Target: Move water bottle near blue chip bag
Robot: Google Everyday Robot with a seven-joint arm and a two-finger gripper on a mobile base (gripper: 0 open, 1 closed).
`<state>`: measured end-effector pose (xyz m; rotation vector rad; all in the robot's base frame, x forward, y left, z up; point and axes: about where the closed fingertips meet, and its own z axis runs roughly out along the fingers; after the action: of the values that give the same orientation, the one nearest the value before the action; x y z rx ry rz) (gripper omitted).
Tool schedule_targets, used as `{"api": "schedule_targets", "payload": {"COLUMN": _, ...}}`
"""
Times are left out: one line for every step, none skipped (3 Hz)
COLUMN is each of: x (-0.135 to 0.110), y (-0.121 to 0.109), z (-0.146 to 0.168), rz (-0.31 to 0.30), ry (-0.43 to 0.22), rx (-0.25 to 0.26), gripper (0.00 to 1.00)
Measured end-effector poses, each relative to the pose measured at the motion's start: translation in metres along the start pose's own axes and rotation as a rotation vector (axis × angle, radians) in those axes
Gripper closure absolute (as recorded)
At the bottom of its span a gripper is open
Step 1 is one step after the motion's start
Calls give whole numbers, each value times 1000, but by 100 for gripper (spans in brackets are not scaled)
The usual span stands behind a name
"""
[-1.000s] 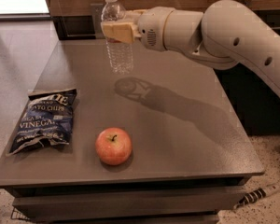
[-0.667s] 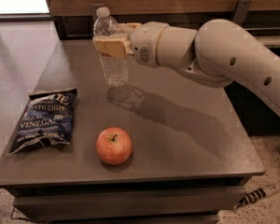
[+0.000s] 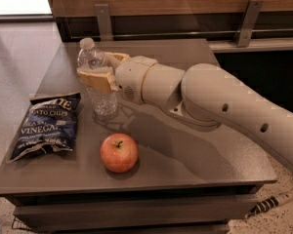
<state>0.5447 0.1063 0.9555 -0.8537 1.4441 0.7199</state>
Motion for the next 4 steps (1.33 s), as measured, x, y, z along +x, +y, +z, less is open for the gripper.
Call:
{"api": "schedule_targets", "payload": {"x": 11, "y": 10, "z": 0, "rz": 17, "ry": -4, "rx": 7, "gripper": 100}}
{"api": "schedule_targets", "payload": {"x": 26, "y": 8, "z": -1, "rz": 45, "ry": -3, "rx": 19, "gripper": 100}}
{"api": "schedule_targets", "payload": {"x": 28, "y": 6, "z": -1, "rz": 51, "ry": -3, "rx": 21, "gripper": 100}}
{"api": "schedule_targets", "payload": {"x": 27, "y": 6, "z": -1, "rz": 51, "ry": -3, "rx": 21, "gripper": 100}}
